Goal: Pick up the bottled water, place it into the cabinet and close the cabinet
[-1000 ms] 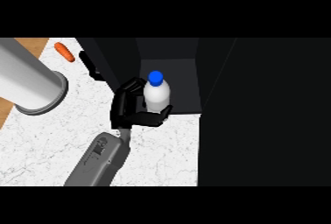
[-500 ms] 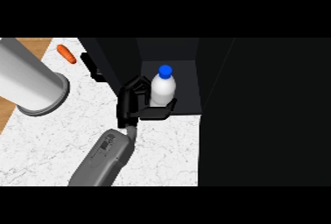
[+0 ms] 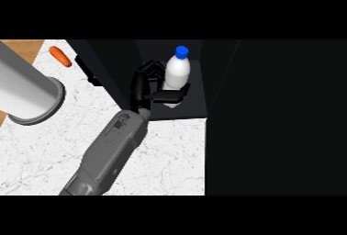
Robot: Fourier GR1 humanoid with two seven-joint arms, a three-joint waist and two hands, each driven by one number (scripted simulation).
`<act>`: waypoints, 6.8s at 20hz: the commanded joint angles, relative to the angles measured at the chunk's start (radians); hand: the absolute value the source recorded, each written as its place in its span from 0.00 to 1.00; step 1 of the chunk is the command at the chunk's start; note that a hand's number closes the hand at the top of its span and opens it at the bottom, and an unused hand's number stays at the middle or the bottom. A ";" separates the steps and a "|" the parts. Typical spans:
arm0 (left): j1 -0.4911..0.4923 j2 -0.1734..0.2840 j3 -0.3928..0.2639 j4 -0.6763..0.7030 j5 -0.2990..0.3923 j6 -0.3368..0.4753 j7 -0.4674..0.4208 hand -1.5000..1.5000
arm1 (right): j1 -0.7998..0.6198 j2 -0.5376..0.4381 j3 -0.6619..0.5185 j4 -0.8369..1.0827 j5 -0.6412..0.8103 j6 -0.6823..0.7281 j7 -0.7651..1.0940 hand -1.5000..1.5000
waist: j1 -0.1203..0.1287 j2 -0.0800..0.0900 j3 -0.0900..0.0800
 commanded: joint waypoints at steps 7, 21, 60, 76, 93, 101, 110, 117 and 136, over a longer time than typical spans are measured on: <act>-0.275 0.008 0.077 0.304 -0.002 0.015 -0.056 1.00 | 0.031 -0.027 -0.039 -0.130 -0.162 -0.036 0.066 0.00 | -0.001 0.005 -0.001; -0.397 0.000 0.150 0.563 -0.010 -0.001 -0.170 0.00 | 0.009 0.003 0.002 -0.114 -0.090 -0.023 0.038 0.00 | -0.018 0.016 -0.001; 0.254 0.000 -0.363 -0.337 0.269 0.007 -0.291 0.00 | -0.031 0.025 -0.031 -0.136 -0.056 -0.081 0.105 0.00 | 0.078 -0.025 0.000; 0.697 0.298 -0.523 -0.855 0.223 -0.087 -0.235 1.00 | -0.035 -0.014 0.059 -0.199 -0.002 -0.013 0.169 1.00 | 0.070 -0.012 0.000; 0.968 0.667 -0.260 -1.058 0.400 -0.342 -0.331 0.00 | -0.005 -0.066 0.168 -0.308 0.082 0.182 0.142 1.00 | 0.058 -0.028 -0.007; 1.039 0.779 -0.107 -1.126 0.480 -0.385 -0.330 0.00 | -0.043 -0.111 0.298 -0.333 0.112 0.184 0.205 1.00 | 0.070 -0.030 -0.010; 1.128 0.844 -0.031 -1.163 0.548 -0.452 -0.330 0.00 | -0.208 -0.149 0.452 -0.309 0.164 0.165 0.278 1.00 | 0.092 -0.041 -0.017; 1.184 0.886 0.026 -1.161 0.596 -0.513 -0.335 0.00 | -0.374 -0.185 0.558 -0.271 0.179 0.124 0.367 1.00 | 0.106 -0.046 -0.023; 1.329 0.980 0.167 -1.143 0.660 -0.697 -0.382 0.00 | -0.866 0.052 0.904 -0.074 0.218 -0.281 0.629 1.00 | 0.169 -0.043 -0.019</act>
